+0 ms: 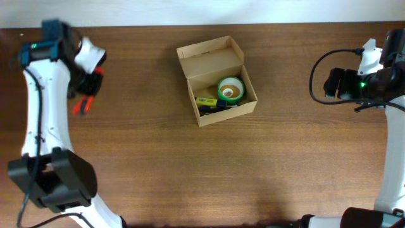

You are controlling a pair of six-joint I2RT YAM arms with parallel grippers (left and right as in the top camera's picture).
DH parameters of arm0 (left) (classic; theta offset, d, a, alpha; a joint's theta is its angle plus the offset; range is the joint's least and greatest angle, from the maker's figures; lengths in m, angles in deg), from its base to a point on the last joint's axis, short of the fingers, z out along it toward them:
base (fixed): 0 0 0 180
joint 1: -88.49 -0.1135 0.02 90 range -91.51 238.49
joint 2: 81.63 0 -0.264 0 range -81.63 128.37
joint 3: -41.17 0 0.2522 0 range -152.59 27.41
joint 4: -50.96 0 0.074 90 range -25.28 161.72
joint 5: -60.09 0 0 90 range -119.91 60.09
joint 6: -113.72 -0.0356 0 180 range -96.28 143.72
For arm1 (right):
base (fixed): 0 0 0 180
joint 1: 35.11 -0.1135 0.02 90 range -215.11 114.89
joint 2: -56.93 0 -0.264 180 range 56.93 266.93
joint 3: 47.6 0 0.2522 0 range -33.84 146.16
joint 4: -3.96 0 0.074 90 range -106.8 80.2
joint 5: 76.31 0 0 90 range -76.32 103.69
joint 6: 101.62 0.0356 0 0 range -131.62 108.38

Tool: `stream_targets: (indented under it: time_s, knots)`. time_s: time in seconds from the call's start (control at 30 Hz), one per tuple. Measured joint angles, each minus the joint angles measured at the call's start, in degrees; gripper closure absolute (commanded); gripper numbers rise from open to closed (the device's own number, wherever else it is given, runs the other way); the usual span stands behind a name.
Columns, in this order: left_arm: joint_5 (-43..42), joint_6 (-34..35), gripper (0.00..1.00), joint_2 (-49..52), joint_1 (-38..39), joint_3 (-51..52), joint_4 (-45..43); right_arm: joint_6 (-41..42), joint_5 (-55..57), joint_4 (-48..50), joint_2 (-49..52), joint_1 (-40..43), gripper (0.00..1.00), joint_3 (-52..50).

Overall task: Pack container
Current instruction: 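Carry the red cutter into the box and lower it beside the tape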

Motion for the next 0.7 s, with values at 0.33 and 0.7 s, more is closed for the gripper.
stream_targets:
  time_s: [0.33,0.7]
  knots:
    - [-0.02,-5.66,0.99,0.13,21.57,-11.06,1.99,0.07,-0.02,-0.02,0.0,0.0,0.02,0.0]
    - [0.2,-15.19,0.98,10.88,38.88,-11.21,-1.62,0.02,-0.02,-0.48,0.0,0.0,0.02,0.0]
